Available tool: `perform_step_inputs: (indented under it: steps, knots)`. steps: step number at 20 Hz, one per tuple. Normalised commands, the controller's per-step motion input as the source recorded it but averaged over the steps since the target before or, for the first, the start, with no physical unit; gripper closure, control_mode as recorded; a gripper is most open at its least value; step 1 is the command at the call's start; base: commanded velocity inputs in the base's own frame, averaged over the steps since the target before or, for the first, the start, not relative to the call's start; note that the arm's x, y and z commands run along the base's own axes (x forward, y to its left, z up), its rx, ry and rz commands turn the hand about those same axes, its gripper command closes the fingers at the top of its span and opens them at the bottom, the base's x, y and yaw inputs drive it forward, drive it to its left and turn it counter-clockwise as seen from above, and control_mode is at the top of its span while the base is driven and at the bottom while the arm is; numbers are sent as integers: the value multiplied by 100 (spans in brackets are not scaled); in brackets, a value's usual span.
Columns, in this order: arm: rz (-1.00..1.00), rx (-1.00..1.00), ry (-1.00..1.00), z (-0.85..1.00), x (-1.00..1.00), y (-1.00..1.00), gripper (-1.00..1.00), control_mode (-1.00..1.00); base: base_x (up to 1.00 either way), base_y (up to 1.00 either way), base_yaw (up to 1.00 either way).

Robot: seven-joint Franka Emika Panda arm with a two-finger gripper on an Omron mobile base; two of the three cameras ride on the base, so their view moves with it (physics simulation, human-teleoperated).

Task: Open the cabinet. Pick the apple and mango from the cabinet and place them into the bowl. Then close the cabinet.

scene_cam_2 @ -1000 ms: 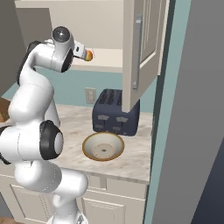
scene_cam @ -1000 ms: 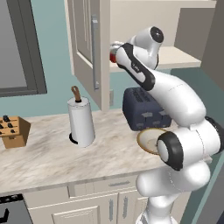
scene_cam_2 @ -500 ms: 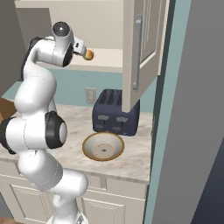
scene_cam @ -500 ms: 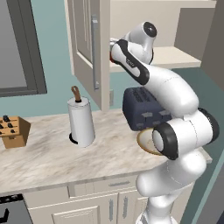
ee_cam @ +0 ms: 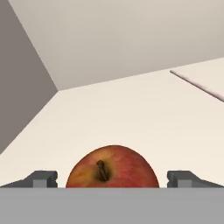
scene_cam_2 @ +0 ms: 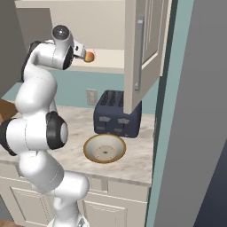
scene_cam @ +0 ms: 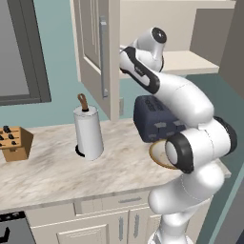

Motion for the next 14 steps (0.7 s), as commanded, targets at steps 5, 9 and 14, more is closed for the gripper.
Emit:
perform_step_inputs:
  steps: [5, 9, 14]
  knots:
    - [0, -2, 9, -62, 48, 29, 100, -100, 0, 0, 0]
    - [0, 0, 1, -4, 6, 0, 100, -100, 0, 0, 0]
    - [1, 0, -2, 0, -29, 0, 100, -100, 0, 0, 0]
